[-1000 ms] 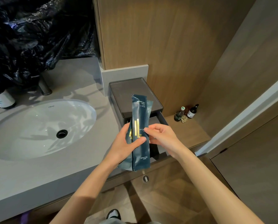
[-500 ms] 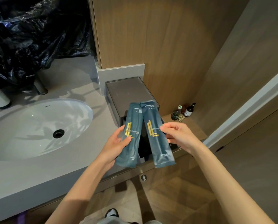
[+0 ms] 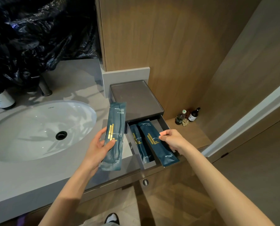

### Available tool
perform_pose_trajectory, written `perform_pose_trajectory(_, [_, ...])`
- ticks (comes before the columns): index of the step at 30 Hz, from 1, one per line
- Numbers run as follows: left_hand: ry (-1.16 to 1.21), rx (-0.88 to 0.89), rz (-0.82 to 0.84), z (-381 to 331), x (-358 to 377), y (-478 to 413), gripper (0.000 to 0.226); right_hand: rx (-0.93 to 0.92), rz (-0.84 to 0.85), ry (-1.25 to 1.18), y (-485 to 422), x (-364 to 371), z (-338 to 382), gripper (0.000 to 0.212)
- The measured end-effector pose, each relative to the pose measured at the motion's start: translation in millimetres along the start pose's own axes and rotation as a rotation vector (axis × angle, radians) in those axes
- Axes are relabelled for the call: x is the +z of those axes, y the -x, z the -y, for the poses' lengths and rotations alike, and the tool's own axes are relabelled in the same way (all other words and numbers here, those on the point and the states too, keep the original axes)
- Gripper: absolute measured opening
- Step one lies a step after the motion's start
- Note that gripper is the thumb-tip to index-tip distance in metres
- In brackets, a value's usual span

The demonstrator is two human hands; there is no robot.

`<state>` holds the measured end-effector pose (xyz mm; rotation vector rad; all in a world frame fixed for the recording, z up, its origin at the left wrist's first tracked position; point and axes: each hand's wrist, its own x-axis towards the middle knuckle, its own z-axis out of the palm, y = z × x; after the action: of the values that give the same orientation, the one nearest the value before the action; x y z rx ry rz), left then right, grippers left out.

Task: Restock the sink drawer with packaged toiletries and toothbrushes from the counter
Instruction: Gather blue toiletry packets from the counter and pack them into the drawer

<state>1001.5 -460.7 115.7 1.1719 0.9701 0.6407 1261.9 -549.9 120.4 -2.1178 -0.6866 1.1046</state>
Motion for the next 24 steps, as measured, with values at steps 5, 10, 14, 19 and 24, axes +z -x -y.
perform_pose_trajectory(5, [-0.007,-0.002,0.02,0.3,-2.0,2.8,0.05,-0.003,-0.093,-0.008,-33.6,27.9,4.3,0.025])
perform_pose_trajectory(10, [0.019,-0.019,0.016,0.7,-5.3,4.5,0.048,0.006,-0.149,-0.04,-45.6,42.9,0.8,0.012])
perform_pose_trajectory(14, [0.026,-0.021,0.0,1.5,-6.5,3.6,0.048,-0.002,-0.17,-0.014,-48.2,46.7,-4.1,0.018])
perform_pose_trajectory(19, [0.042,-0.031,0.014,2.4,-4.7,2.2,0.048,-0.201,-0.172,0.218,-45.8,42.3,-6.0,0.04])
perform_pose_trajectory(24, [0.04,-0.031,0.023,2.8,-3.8,1.7,0.047,-0.265,0.134,0.229,-43.7,25.9,-3.6,0.086])
